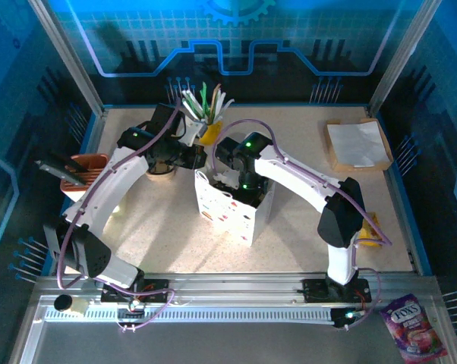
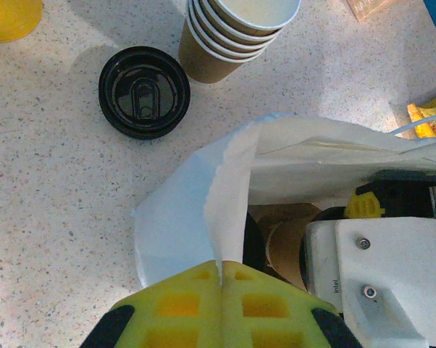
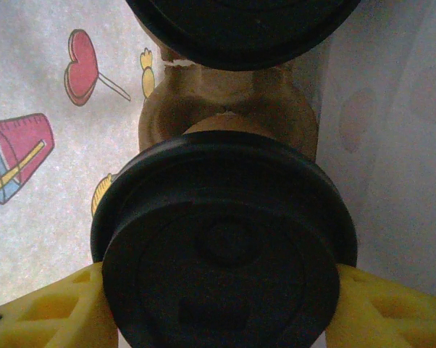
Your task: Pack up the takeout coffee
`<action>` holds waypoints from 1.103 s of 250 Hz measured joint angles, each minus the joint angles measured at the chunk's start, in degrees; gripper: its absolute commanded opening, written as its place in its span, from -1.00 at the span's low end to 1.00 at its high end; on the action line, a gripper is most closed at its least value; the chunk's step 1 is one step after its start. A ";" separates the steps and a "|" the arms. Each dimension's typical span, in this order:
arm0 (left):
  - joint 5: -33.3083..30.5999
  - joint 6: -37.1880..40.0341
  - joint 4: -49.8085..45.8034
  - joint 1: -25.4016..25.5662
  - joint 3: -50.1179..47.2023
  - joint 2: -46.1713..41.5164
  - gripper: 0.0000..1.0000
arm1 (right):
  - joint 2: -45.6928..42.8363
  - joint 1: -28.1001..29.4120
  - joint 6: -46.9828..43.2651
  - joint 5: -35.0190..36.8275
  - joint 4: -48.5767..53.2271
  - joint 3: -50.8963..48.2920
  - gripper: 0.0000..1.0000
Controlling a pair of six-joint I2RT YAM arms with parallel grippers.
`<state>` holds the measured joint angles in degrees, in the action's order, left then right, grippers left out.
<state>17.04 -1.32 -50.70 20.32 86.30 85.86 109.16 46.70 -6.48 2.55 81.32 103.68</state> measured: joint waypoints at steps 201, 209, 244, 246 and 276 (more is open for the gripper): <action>0.02 0.00 0.02 0.00 -0.22 0.00 -1.00 | 0.11 0.00 0.00 -0.04 -0.94 -0.76 -0.11; 0.02 0.00 0.02 0.00 -0.22 0.00 -1.00 | 0.15 0.00 0.00 -0.07 -1.11 -0.85 -0.11; 0.02 0.00 0.02 0.00 -0.22 0.00 -1.00 | 0.63 0.00 0.00 -0.22 -1.64 -1.29 -0.11; 0.02 0.00 0.02 0.00 -0.22 0.00 -1.00 | 0.70 0.00 -0.02 -0.22 -1.66 -1.29 -0.11; 0.02 0.00 0.02 0.00 -0.22 0.00 -1.00 | 1.14 -0.02 -0.02 -0.44 -1.92 -1.40 -0.11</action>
<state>17.06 -1.32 -50.68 20.32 86.08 85.86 110.30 46.68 -6.50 2.11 79.40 102.28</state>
